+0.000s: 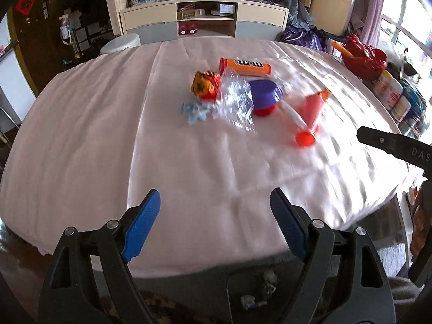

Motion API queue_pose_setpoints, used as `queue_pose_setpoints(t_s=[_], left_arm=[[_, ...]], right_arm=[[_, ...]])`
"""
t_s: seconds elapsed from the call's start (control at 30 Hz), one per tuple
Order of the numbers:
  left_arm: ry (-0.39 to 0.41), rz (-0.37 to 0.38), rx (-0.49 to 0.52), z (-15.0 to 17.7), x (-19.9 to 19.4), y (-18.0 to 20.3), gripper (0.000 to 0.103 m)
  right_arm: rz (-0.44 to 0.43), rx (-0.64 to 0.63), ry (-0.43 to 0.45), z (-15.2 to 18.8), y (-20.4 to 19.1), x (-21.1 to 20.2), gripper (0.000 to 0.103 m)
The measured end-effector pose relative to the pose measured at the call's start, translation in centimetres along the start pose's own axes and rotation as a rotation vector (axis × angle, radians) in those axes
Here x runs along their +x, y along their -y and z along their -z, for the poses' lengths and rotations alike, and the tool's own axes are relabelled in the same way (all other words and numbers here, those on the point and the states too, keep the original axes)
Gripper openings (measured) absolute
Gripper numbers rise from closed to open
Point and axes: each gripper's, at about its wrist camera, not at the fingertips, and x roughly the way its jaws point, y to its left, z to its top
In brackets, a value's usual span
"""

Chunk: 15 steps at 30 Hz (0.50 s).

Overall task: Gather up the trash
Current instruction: 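Return both tools to the table toward the remaining trash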

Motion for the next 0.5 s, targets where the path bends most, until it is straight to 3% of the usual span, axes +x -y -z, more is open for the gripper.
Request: queue_pose_setpoints(t_s=[0.17, 0.5], left_arm=[[0.001, 0.031, -0.018, -2.2, 2.2, -0.2, 0.079], [0.002, 0.063, -0.045, -4.8, 5.4, -0.7, 0.079]], right_arm=[[-0.035, 0.089, -0.014, -1.8, 0.1, 2.8, 0.074], [-0.075, 0.136, -0.021, -3.5, -0.4, 5.7, 0.074]])
